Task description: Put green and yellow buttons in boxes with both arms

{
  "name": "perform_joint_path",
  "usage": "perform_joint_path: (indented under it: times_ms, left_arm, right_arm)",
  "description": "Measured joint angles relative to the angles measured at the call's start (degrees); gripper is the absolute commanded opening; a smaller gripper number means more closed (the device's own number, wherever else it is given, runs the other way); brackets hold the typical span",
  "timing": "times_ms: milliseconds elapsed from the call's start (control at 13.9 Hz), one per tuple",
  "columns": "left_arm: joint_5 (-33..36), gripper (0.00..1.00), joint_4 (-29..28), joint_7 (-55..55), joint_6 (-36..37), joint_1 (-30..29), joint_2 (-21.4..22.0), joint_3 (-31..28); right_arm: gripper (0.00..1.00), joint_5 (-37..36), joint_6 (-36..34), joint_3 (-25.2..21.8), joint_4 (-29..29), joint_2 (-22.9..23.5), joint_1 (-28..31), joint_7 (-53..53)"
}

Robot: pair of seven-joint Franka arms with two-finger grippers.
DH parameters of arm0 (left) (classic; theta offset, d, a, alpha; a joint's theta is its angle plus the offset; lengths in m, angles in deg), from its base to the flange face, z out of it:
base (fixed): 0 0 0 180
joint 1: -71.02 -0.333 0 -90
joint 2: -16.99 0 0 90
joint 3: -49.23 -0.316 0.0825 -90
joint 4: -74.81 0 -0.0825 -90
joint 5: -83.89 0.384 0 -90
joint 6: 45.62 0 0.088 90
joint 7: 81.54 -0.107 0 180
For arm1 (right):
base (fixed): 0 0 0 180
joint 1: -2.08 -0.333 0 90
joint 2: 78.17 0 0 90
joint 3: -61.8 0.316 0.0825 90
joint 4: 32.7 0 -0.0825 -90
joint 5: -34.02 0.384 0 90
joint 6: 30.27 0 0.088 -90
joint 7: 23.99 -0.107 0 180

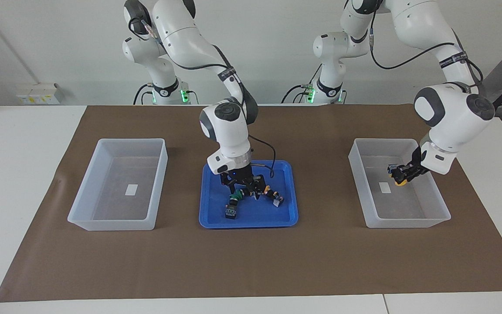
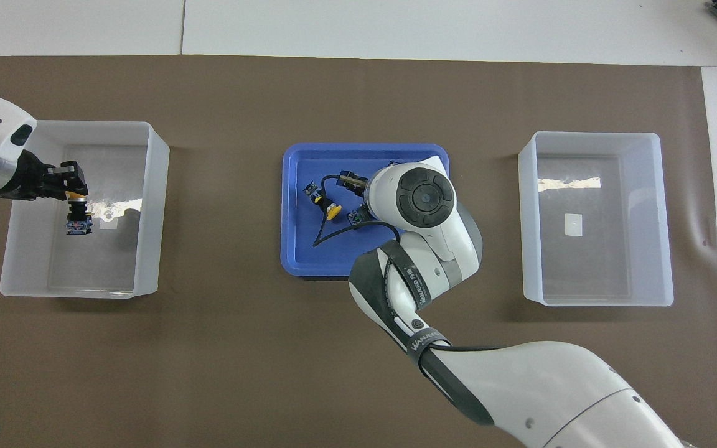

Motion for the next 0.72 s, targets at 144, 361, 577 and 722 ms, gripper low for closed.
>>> perform_joint_path:
  times_ms: [144, 361, 577, 722]
  left_arm:
    - [0.01, 0.0, -3.2, -0.11, -4.24, 0.0, -0.01, 0.12]
    - [0.02, 0.0, -5.02, -0.24, -7.7, 0.03, -0.7, 0.5]
    - [0.16, 0.0, -5.04, -0.3, -9.77, 0.12, -1.81, 0.67]
    - [0.17, 0.31, -5.03, -0.42, -9.77, 0.13, -1.82, 0.71]
  right_arm:
    - [1.0, -1.04, -0.01, -0.28, -0.44, 0.0, 0.41, 0.0]
    - [1.0, -1.18, -0.01, -0.43, -0.98, 0.0, 0.66, 0.02]
    - [0.98, -1.19, -0.01, -0.43, -1.73, 0.0, 0.61, 0.1]
    - [0.58, -1.21, -0.01, -0.43, -2.39, 0.01, 0.61, 0.66]
